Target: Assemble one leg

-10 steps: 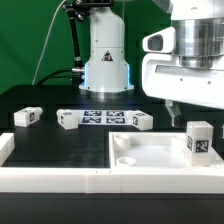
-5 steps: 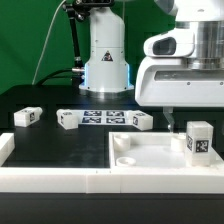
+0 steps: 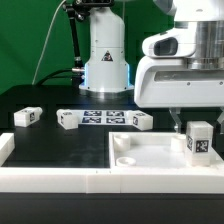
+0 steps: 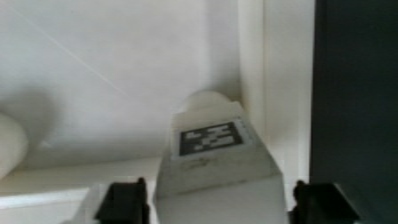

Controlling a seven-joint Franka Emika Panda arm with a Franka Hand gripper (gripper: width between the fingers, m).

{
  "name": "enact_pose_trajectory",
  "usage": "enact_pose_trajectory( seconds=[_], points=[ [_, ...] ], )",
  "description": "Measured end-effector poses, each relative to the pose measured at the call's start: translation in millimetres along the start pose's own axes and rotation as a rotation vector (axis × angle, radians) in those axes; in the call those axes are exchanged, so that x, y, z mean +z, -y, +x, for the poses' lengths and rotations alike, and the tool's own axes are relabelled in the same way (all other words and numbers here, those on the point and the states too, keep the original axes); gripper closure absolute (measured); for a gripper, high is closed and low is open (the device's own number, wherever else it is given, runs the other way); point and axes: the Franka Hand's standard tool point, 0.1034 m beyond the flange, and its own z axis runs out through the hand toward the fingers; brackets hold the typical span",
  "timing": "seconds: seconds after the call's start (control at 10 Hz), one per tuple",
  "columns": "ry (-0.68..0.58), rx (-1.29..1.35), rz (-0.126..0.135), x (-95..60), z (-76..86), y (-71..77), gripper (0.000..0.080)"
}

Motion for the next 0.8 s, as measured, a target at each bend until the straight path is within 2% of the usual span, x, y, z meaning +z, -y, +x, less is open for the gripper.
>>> enact_pose_trajectory(
  seconds=[0.1,0.2,0.3,0.4,0.8],
  points=[
    [0.0,-0.001,0.0,0.0,0.1,-0.2,0.0509],
    [0.0,0.011,0.001,0.1,0.0,-0.2,0.0509],
    [0.002,0.155,0.016,0.1,0.6,-0.2,0.0509],
    [0.0,0.306,0.02,0.1,0.9,-0.2,0.0509],
    [-0.003,0.772,0.023,0.1,1.3,1.3,0.0509]
  ],
)
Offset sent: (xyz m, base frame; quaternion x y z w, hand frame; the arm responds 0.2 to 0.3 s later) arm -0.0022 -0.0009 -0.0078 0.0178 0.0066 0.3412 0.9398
